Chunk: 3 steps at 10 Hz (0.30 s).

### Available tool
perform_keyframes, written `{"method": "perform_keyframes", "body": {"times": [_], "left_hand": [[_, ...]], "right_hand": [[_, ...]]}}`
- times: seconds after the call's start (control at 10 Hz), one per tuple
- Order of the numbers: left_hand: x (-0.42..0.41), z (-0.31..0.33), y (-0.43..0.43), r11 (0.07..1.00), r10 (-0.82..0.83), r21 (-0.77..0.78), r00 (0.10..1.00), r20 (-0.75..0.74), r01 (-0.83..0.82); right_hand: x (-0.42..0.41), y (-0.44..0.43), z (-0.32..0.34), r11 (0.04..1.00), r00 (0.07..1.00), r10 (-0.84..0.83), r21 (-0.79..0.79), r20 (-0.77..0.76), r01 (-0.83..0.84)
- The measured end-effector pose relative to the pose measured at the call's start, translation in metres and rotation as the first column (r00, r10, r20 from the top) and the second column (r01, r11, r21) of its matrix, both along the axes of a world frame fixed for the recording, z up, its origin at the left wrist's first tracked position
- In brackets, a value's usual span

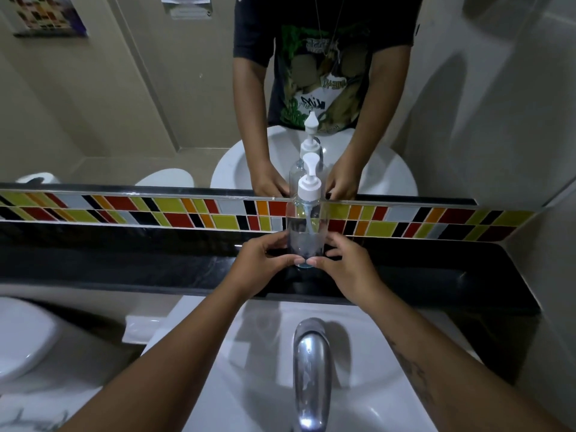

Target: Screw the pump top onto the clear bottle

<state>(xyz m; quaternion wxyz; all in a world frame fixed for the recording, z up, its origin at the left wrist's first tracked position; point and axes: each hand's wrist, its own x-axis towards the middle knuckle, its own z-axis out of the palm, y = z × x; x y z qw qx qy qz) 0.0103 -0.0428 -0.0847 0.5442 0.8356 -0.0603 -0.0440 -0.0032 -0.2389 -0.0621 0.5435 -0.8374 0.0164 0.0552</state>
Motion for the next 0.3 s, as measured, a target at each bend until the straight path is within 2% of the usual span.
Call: {"method": "perform_keyframes", "body": {"times": [0.2, 0.3], "left_hand": [[0.002, -0.003, 0.001, 1.0, -0.011, -0.029, 0.999, -0.038, 0.01], [-0.01, -0.003, 0.003, 0.992, 0.102, -0.071, 0.994, -0.044, -0.105]], "right_hand": [[0.001, 0.005, -0.01, 0.999, 0.999, -0.04, 0.008, 0.002, 0.04], [-0.003, 0.002, -0.009, 0.994, 0.991, -0.1, -0.032, 0.084, 0.103]]}}
